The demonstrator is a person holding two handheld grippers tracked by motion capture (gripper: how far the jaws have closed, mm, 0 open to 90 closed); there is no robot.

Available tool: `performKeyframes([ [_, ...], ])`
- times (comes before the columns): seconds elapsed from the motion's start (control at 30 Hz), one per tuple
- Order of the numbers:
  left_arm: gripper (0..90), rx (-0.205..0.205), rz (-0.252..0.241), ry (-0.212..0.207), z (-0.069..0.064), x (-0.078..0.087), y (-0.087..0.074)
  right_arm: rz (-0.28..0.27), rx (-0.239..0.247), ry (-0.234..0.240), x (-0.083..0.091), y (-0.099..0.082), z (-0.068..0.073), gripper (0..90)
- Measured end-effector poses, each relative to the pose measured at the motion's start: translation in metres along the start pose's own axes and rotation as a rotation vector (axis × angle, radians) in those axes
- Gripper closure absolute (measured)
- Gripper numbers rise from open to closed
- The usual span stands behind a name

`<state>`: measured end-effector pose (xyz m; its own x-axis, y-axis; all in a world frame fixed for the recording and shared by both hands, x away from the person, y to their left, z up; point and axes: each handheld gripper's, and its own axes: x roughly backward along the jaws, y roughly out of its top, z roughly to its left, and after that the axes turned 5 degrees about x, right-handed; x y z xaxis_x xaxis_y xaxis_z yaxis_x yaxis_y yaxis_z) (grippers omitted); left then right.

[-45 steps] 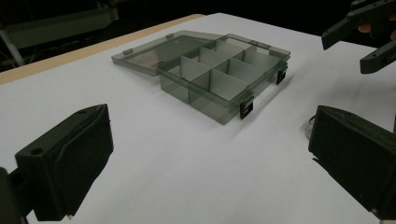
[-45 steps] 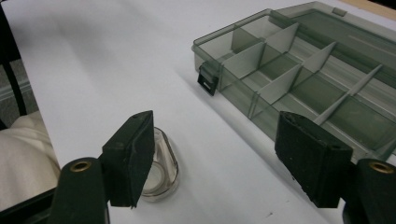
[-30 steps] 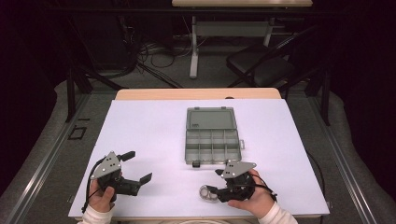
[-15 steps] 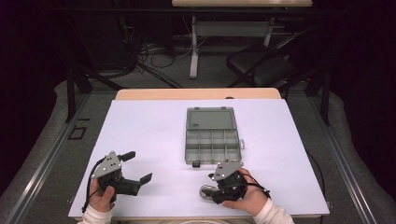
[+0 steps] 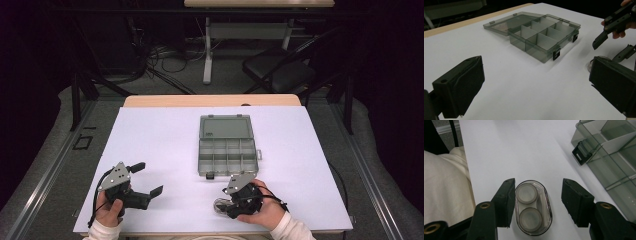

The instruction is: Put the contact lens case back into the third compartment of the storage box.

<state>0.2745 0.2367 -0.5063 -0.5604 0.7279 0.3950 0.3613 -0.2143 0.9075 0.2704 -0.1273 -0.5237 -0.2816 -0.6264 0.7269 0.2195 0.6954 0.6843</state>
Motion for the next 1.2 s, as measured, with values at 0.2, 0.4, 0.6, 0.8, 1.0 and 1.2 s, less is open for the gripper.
performKeyframes([
  [0.2, 0.3, 0.0, 0.004, 0.0, 0.0, -0.001, 0.0, 0.006, -0.005, 0.011, -0.004, -0.003, -0.001, 45.0],
  [0.4, 0.3, 0.002, 0.005, -0.002, 0.001, -0.001, 0.0, 0.03, 0.001, 0.033, -0.01, -0.005, -0.001, 44.6],
  [0.6, 0.3, 0.003, 0.009, -0.005, 0.001, -0.001, 0.0, 0.042, 0.002, 0.049, -0.014, -0.007, -0.001, 43.5],
  [0.8, 0.3, 0.003, 0.011, -0.006, 0.001, -0.001, -0.001, 0.054, 0.015, 0.06, -0.017, -0.008, -0.001, 42.7],
  [1.0, 0.3, 0.003, 0.012, -0.005, 0.001, -0.002, -0.001, 0.071, 0.026, 0.071, -0.019, -0.009, -0.001, 42.7],
  [1.2, 0.3, 0.002, 0.011, -0.005, 0.001, -0.002, -0.001, 0.081, 0.03, 0.071, -0.02, -0.009, -0.001, 43.1],
])
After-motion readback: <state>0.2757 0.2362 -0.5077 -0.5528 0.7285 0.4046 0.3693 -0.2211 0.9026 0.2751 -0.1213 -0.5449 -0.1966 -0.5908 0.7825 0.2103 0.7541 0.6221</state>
